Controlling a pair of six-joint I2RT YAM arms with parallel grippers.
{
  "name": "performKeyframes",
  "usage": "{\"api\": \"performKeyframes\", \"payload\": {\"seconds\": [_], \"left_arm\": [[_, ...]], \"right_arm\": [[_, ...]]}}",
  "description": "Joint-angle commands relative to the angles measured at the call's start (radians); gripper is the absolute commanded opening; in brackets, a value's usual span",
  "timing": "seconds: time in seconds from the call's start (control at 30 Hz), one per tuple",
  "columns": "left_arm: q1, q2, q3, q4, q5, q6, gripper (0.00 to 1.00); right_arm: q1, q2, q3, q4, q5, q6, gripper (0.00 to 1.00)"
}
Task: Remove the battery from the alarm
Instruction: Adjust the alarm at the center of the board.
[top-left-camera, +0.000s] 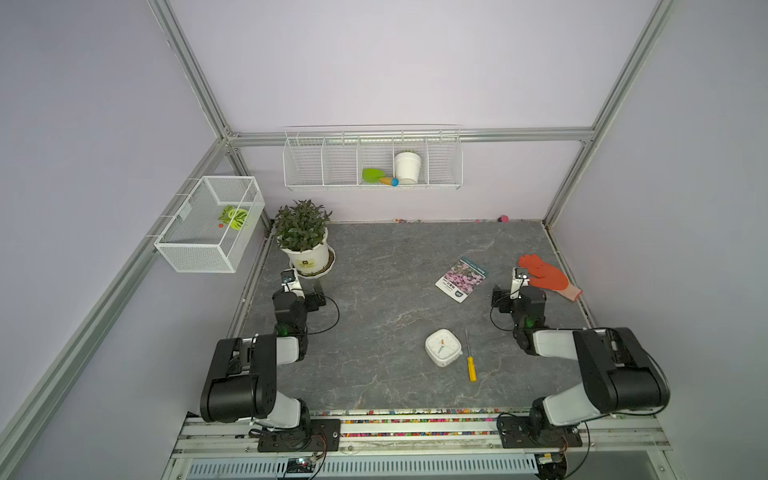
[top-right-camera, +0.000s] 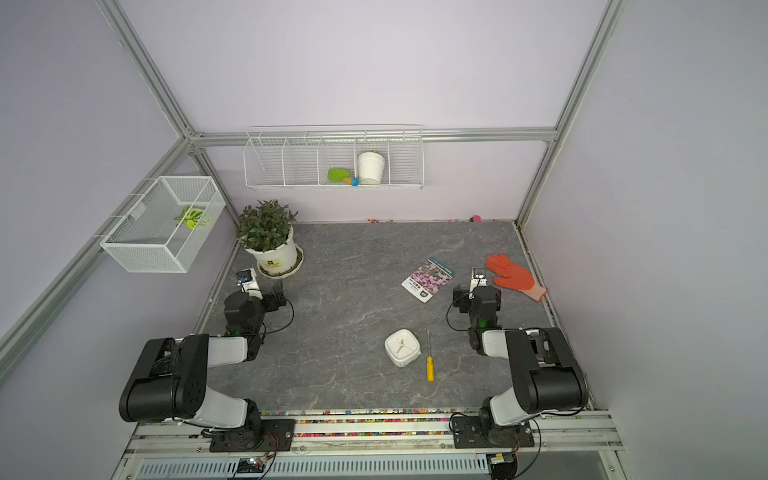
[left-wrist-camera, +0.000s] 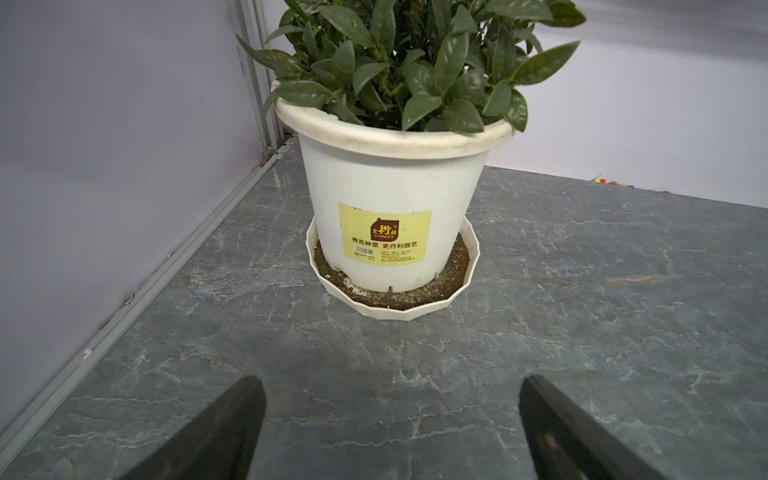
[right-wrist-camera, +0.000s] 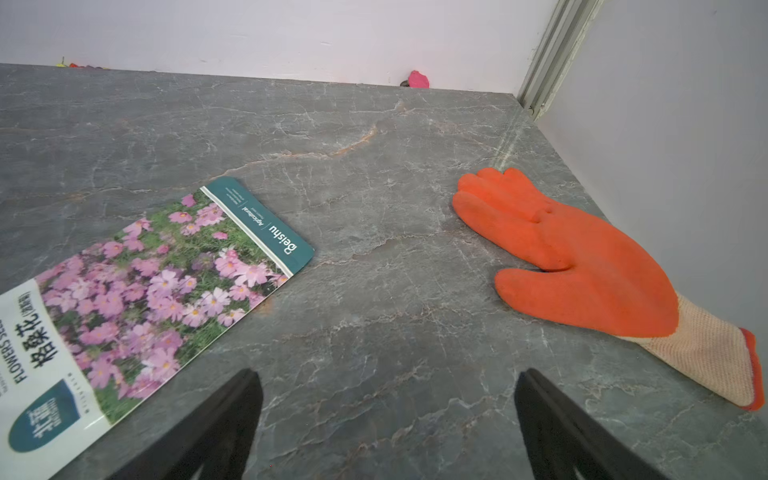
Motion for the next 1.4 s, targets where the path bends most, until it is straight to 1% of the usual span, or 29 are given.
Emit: {"api": "performKeyframes", "payload": {"seconds": [0.0,0.63,0.7,0.77,0.8,0.83,0.87,0.93,1.0,1.07,1.17,1.23,1.3,1.37], "left_arm": [[0.005,0.010,0.022,0.008,0.000,0.000,1.00],[0.005,0.010,0.020,0.010,0.002,0.000,1.00],[0.005,0.002,0.011,0.024,0.007,0.001,0.99],[0.005,-0.055,-0.001,0.003,0.012,0.012,0.99],[0.005,-0.110,0.001,-0.051,-0.004,0.002,0.99],[0.005,-0.167,0.006,-0.099,-0.015,-0.008,0.99],[0.005,-0.235,0.006,-0.150,-0.024,-0.013,0.99],[0.005,-0.362,0.013,-0.231,-0.032,-0.079,1.00],[0.005,-0.472,0.045,-0.344,0.012,-0.171,1.00],[0.005,-0.540,0.094,-0.482,0.068,-0.286,1.00],[0.003,-0.582,0.135,-0.617,0.207,-0.456,1.00],[-0.004,-0.593,0.150,-0.696,0.310,-0.542,1.00],[-0.033,-0.598,0.150,-0.752,0.408,-0.610,1.00],[-0.099,-0.600,0.149,-0.798,0.477,-0.663,1.00]], "right_arm": [[-0.005,0.005,0.015,0.020,0.010,0.004,0.99],[-0.005,0.005,0.013,0.023,0.009,0.004,0.99],[-0.005,-0.002,0.006,0.035,0.029,0.012,0.98],[-0.004,-0.047,-0.021,0.060,0.073,0.032,0.98],[-0.008,-0.091,-0.029,0.042,0.076,0.034,0.98],[-0.006,-0.149,-0.021,-0.023,0.073,0.045,0.98],[-0.010,-0.217,0.002,-0.149,0.062,0.080,0.98],[-0.017,-0.321,0.057,-0.349,-0.003,0.161,0.98],[-0.017,-0.404,0.108,-0.508,-0.146,0.238,0.98],[-0.015,-0.458,0.159,-0.638,-0.326,0.279,0.98],[-0.015,-0.495,0.214,-0.762,-0.580,0.353,0.98],[-0.016,-0.496,0.247,-0.850,-0.715,0.412,0.98],[-0.016,-0.479,0.276,-0.957,-0.818,0.439,0.98],[-0.014,-0.454,0.297,-1.075,-0.898,0.451,0.98]]}}
